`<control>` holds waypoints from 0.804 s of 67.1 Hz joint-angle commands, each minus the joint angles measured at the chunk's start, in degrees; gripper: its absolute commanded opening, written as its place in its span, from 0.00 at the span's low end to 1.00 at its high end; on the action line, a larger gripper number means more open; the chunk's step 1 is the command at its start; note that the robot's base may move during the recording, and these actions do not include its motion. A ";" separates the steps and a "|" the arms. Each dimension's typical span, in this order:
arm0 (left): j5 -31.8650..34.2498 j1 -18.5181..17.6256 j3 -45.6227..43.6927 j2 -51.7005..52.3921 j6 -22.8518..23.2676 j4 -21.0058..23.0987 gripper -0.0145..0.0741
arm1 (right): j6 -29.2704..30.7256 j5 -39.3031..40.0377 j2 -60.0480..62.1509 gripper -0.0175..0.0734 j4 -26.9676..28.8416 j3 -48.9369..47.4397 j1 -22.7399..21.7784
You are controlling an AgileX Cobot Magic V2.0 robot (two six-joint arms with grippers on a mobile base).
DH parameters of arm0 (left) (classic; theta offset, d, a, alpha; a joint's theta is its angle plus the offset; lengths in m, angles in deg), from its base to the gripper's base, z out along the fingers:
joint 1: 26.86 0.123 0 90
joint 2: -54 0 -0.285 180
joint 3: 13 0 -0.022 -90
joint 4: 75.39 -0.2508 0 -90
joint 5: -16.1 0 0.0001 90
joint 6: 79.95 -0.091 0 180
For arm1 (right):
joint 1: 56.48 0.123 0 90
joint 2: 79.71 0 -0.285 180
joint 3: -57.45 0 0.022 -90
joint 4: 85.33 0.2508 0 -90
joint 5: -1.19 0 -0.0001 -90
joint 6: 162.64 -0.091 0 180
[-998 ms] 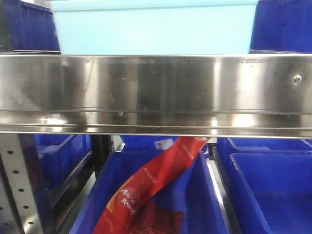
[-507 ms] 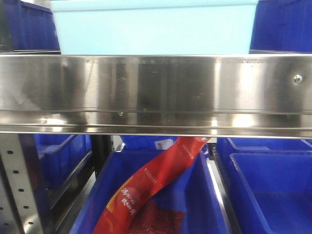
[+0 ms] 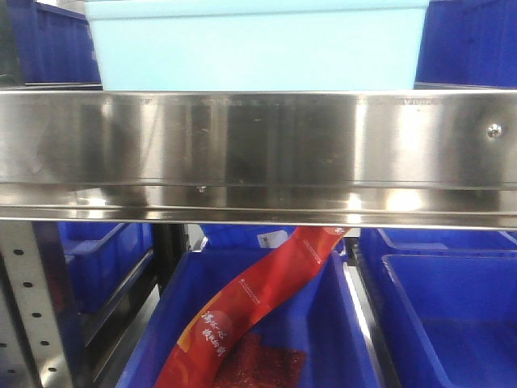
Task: Move two blue bins to right shelf middle
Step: 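Open both grippers and pull them back from the teal bin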
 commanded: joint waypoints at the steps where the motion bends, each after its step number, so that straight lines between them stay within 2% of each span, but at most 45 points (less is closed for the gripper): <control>1: 0.97 2.79 2.81 3.35 -1.71 0.27 0.04 | 0.08 1.33 0.33 0.01 -0.40 0.25 -0.15; 8: 2.69 5.04 9.13 6.84 -5.96 0.41 0.04 | 0.08 1.33 0.33 0.01 -0.40 0.25 -0.15; 18: 11.85 5.04 18.91 6.84 -6.22 0.10 0.04 | 0.08 1.33 0.33 0.01 -0.40 0.25 -0.15; 21: 16.24 5.04 19.40 6.84 -6.22 0.10 0.04 | 0.08 1.33 0.33 0.01 -0.40 0.25 -0.15; 23: 14.07 5.04 19.40 6.84 -6.22 0.10 0.04 | 0.08 1.33 0.33 0.01 -0.40 0.25 -0.15; 54: 15.03 5.04 19.40 6.84 -6.22 -0.23 0.04 | 0.08 1.33 0.33 0.01 -0.40 0.25 -0.15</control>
